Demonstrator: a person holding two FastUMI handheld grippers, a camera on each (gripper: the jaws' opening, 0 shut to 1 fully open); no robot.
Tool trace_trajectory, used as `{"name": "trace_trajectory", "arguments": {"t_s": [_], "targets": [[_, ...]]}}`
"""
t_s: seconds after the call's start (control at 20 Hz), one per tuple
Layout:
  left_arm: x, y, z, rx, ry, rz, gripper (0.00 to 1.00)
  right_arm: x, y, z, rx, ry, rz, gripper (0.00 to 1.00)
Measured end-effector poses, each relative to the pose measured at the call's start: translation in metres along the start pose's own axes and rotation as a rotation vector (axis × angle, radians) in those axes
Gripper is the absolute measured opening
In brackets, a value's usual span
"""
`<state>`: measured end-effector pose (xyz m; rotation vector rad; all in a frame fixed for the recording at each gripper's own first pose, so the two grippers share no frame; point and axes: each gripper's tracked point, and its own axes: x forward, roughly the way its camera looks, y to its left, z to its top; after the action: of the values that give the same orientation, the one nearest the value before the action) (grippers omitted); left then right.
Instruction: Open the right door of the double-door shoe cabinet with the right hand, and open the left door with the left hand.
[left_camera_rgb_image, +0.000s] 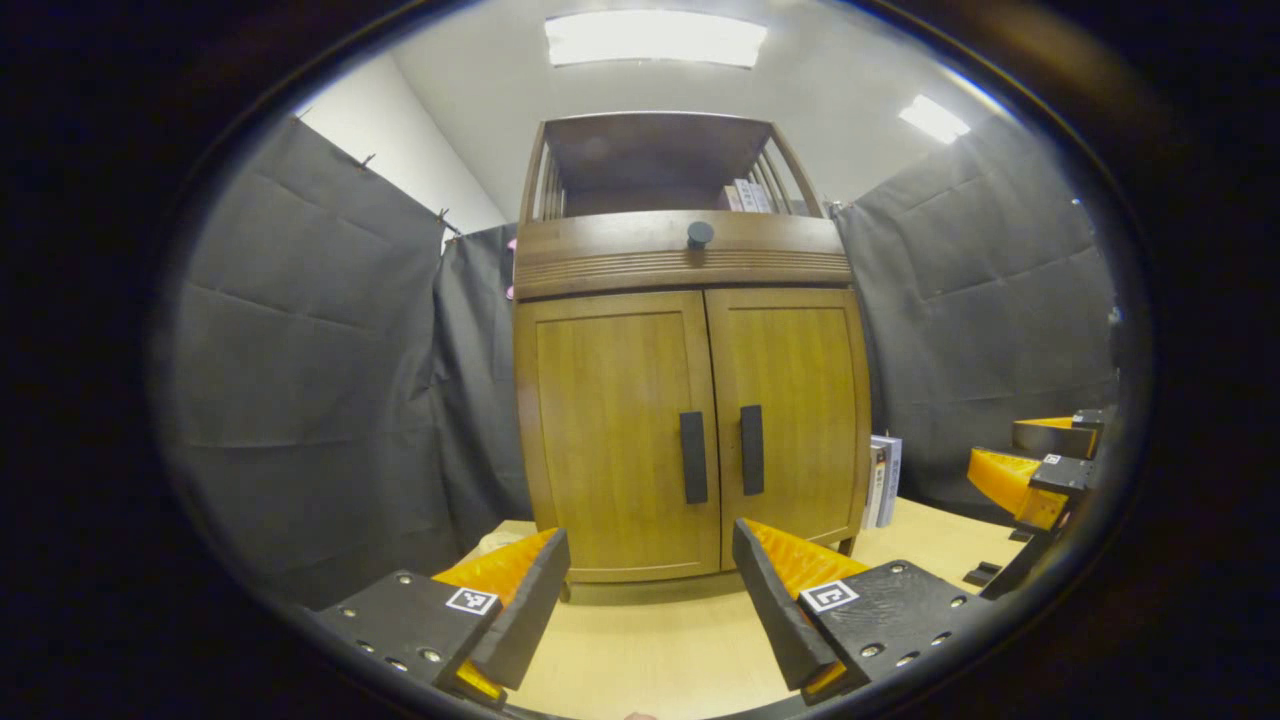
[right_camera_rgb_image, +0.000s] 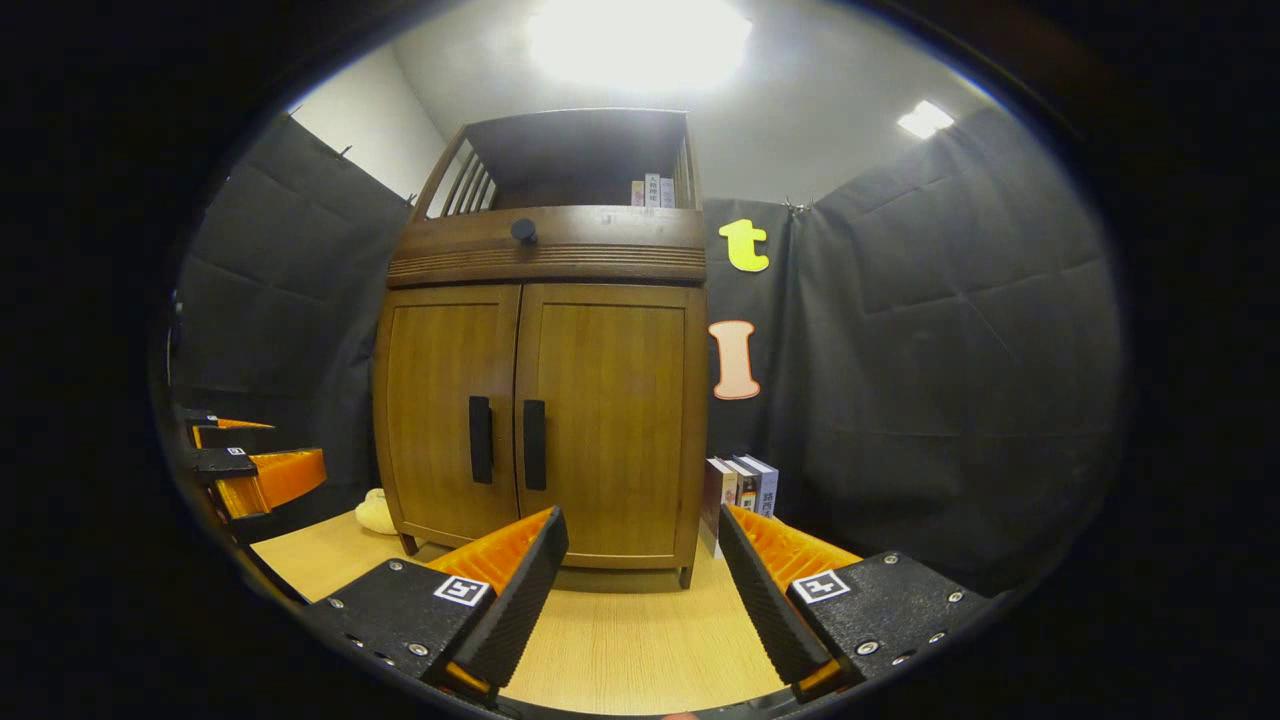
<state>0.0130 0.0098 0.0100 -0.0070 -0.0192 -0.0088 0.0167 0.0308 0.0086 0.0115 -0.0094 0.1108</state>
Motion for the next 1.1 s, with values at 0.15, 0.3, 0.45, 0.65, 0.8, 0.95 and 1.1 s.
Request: {"name": "trace_trajectory", "arguments": {"t_s": [0.15, 0.3, 0.45, 0.65, 0.8, 0.95, 1.1], "targets": [[0.003, 0.008, 0.005, 0.014, -0.011, 0.021, 0.93, 0.018, 0.009, 0.007, 0.028, -0.016, 0.032, 0.94], [0.003, 0.021, 0.01, 0.018, -0.018, 0.057, 1.0, 0.043, 0.018, 0.019, 0.058, -0.034, 0.065, 0.93], [0.004, 0.033, 0.012, 0.015, -0.017, 0.092, 1.0, 0.073, 0.026, 0.029, 0.057, -0.05, 0.09, 0.94], [0.002, 0.05, 0.013, 0.022, -0.012, 0.149, 1.0, 0.113, 0.045, 0.037, 0.058, -0.057, 0.128, 0.94], [0.002, 0.063, 0.016, 0.033, -0.003, 0.195, 1.0, 0.144, 0.059, 0.039, 0.06, -0.057, 0.156, 0.93], [0.001, 0.082, 0.017, 0.035, 0.003, 0.241, 1.0, 0.168, 0.072, 0.037, 0.069, -0.051, 0.181, 0.94], [0.002, 0.102, 0.009, 0.039, 0.029, 0.288, 1.0, 0.19, 0.089, 0.028, 0.058, -0.032, 0.207, 0.94]]}}
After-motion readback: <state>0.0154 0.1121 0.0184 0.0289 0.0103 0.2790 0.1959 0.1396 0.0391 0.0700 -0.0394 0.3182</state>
